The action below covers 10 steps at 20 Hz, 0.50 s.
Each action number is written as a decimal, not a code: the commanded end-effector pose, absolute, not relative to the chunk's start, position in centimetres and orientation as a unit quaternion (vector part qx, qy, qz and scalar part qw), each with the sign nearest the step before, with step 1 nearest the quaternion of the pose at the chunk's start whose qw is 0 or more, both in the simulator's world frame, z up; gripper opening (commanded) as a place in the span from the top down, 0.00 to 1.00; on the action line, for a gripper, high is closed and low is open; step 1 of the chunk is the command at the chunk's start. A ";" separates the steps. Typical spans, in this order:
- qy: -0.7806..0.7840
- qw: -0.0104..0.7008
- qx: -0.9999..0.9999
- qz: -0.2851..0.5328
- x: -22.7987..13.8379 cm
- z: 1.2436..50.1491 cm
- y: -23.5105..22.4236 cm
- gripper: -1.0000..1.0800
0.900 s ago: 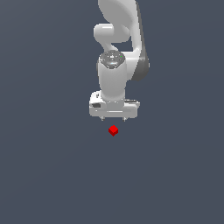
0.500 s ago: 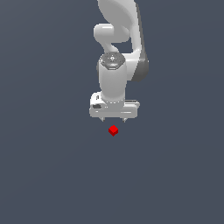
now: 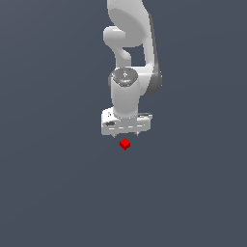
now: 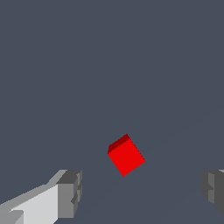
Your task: Pick up the red cube and move it to a goal position.
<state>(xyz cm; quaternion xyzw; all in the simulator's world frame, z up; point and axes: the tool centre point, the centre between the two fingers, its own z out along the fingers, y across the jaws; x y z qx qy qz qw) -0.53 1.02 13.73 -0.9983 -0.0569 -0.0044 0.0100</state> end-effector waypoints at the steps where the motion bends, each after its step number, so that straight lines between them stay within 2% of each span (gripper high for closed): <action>1: -0.087 0.009 -0.996 -0.004 -0.8 12.5 1.1 0.04; 10: -0.220 0.006 -0.976 -0.002 -1.7 7.4 1.2 0.04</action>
